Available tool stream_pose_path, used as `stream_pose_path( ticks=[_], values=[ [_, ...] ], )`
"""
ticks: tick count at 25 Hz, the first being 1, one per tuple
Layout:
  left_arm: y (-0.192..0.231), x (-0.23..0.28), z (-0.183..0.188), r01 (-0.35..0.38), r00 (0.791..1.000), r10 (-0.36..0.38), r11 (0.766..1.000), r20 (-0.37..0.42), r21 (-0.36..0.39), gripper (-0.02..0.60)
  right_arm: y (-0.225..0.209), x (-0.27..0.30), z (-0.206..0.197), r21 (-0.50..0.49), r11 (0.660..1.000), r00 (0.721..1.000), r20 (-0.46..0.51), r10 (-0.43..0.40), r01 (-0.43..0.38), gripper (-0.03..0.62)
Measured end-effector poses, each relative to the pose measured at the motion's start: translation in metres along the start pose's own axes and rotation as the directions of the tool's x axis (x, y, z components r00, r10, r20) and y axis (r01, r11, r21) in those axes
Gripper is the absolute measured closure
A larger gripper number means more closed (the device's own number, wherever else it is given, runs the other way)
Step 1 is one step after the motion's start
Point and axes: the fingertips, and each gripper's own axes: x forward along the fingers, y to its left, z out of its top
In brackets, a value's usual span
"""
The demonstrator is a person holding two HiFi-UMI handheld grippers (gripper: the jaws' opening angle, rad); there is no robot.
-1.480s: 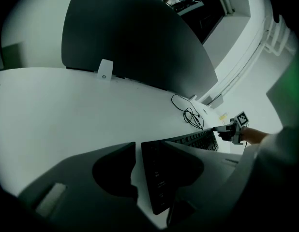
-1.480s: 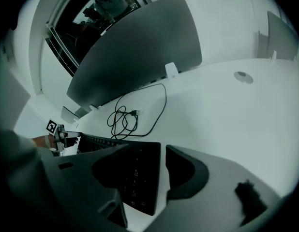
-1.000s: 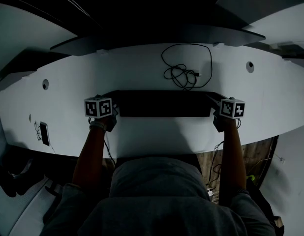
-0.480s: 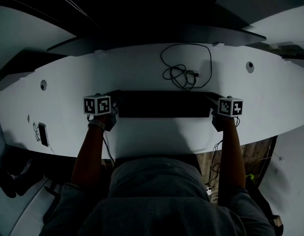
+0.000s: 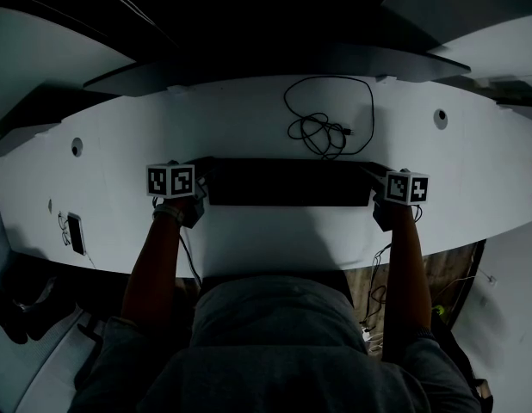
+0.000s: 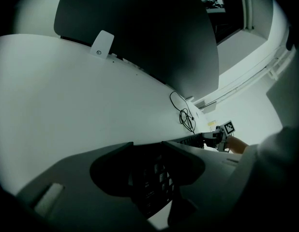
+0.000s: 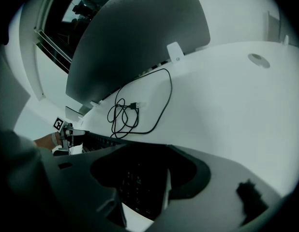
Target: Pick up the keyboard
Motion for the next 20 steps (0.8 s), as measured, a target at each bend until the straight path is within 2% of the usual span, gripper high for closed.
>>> stream_pose_path(
  ticks=[5, 12, 14, 20],
  values=[
    [0.0, 0.0, 0.003, -0.002, 1.0, 0.002, 1.0, 0.025, -0.002, 0.394, -0.003, 0.001, 0.001, -0.008, 1.0, 1.0, 0.018, -0.007, 0.007, 0.358],
    [-0.003, 0.0, 0.009, -0.081, 0.99, 0.077, 0.996, 0.116, 0.034, 0.388, 0.0, 0.001, 0.002, 0.018, 0.999, 0.995, 0.083, -0.05, 0.048, 0.355],
    [-0.003, 0.001, 0.007, -0.081, 0.99, 0.078, 0.996, 0.116, 0.028, 0.389, 0.001, 0.0, 0.001, 0.029, 0.998, 0.995, 0.087, -0.054, 0.051, 0.355],
    [-0.002, -0.005, 0.005, -0.075, 0.991, 0.074, 0.997, 0.11, 0.013, 0.388, 0.009, -0.006, 0.006, -0.019, 0.997, 0.989, 0.123, -0.077, 0.08, 0.355]
  ],
)
